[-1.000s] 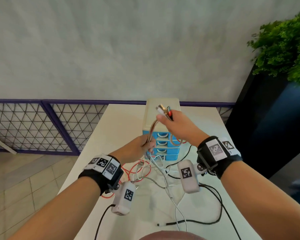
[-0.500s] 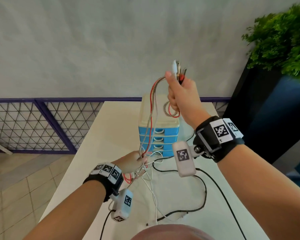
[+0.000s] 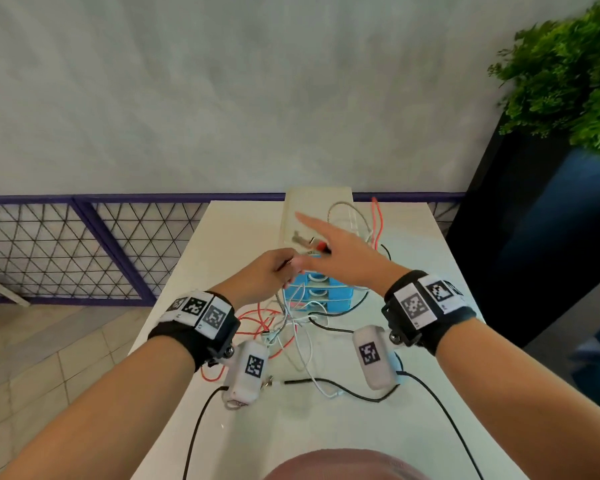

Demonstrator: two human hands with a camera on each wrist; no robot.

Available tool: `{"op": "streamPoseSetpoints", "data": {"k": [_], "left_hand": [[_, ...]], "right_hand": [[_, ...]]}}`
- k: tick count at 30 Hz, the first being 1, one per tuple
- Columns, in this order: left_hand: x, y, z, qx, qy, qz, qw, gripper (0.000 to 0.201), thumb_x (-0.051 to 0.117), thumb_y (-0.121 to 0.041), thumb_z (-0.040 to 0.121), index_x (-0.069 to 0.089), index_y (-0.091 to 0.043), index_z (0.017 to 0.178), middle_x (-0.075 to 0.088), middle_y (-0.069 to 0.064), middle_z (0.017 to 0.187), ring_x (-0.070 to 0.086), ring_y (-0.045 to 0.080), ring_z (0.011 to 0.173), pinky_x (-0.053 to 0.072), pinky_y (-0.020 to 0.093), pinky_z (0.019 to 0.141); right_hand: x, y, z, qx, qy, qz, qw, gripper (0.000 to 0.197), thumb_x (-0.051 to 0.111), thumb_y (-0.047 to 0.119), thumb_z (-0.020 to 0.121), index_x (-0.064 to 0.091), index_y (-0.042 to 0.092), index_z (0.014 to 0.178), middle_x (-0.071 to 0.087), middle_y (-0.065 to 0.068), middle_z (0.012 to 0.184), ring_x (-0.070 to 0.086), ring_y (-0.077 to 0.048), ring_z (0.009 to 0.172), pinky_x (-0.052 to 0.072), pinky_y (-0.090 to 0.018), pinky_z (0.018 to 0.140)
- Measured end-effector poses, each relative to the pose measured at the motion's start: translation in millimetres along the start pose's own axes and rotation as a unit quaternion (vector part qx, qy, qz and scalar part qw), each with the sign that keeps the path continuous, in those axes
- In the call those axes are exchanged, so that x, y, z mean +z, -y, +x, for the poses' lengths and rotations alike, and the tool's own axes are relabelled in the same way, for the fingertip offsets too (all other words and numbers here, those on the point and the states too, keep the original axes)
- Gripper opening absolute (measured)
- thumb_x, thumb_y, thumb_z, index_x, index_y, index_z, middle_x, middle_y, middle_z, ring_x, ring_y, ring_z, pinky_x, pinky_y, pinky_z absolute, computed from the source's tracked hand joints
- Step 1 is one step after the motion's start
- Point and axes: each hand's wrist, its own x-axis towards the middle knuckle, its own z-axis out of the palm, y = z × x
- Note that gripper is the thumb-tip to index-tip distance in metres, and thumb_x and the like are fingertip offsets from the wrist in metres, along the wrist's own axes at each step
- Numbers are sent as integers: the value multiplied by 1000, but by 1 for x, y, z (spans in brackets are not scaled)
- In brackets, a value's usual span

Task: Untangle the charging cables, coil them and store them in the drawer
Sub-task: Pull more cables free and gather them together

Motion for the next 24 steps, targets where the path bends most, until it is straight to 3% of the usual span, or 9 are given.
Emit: {"op": "streamPoseSetpoints", "data": {"k": [3, 6, 11, 14, 17, 19, 21, 22, 24], "left_hand": [[-1, -8, 4, 13, -13, -7, 1000, 27, 41, 1, 95, 57, -19, 87, 54, -7, 71, 50, -1, 60, 40, 11, 59], [0, -8, 1, 9, -11, -18, 1000, 18, 40, -1, 97, 58, -5, 100, 53, -5, 72, 48, 6, 63, 42, 10, 58], [11, 15, -10, 8, 6, -5, 1000, 18, 39, -13, 100, 49, -5, 88, 48, 2, 72, 48, 14, 63, 43, 25, 66], [22, 28, -13, -17, 22, -12, 1000, 22, 39, -18, 99, 48, -6, 83, 52, 5, 74, 53, 26, 65, 46, 35, 69], [37, 36, -19, -57, 47, -5, 997, 21, 39, -11, 100, 50, -8, 82, 56, 4, 77, 52, -5, 60, 42, 12, 69], [47, 53, -23, -89, 59, 18, 994, 24, 42, -27, 97, 56, -19, 79, 62, -1, 78, 61, -4, 72, 50, 17, 74], [53, 70, -24, -116, 57, 21, 991, 27, 41, -47, 87, 59, -28, 78, 68, 7, 87, 66, 23, 88, 52, 39, 88], [54, 71, -24, -121, 59, 20, 991, 26, 42, -46, 89, 60, -29, 79, 69, 8, 91, 64, 26, 91, 49, 40, 93], [51, 70, -21, -118, 61, 10, 991, 20, 45, -28, 97, 60, -22, 85, 67, -3, 99, 61, 15, 104, 42, 32, 98]], "right_hand": [[-2, 7, 0, 28, 72, -157, 985, 49, 70, 48, 81, 57, 20, 119, 60, 2, 106, 56, -14, 95, 42, -22, 73], [-5, 8, 2, 23, 83, -162, 983, 32, 65, 42, 88, 58, 11, 83, 54, -3, 74, 50, -18, 69, 34, -21, 56], [-21, 16, 2, 26, -25, -61, 997, 37, 58, 40, 93, 50, 13, 68, 40, 2, 55, 37, -10, 47, 29, -12, 39], [-30, 24, 4, 35, -117, 95, 988, 34, 58, 37, 94, 47, 15, 71, 37, 0, 53, 33, -10, 41, 31, -21, 42], [-43, 44, 4, 4, -174, 287, 942, 31, 58, 29, 95, 43, 18, 70, 31, 2, 50, 26, -7, 35, 22, -24, 37], [-54, 55, 4, -26, -192, 357, 914, 32, 58, 27, 95, 41, 19, 69, 30, 5, 49, 24, -7, 37, 19, -22, 35], [-60, 62, 1, -55, -203, 375, 903, 32, 57, 27, 96, 43, 19, 68, 31, 6, 49, 25, -7, 38, 21, -21, 35], [-61, 63, 1, -63, -210, 373, 902, 32, 57, 28, 95, 44, 19, 68, 32, 6, 49, 25, -8, 39, 22, -22, 35], [-59, 61, 3, -53, -234, 333, 912, 34, 57, 32, 95, 45, 17, 67, 33, 4, 49, 27, -10, 39, 25, -23, 36]]}}
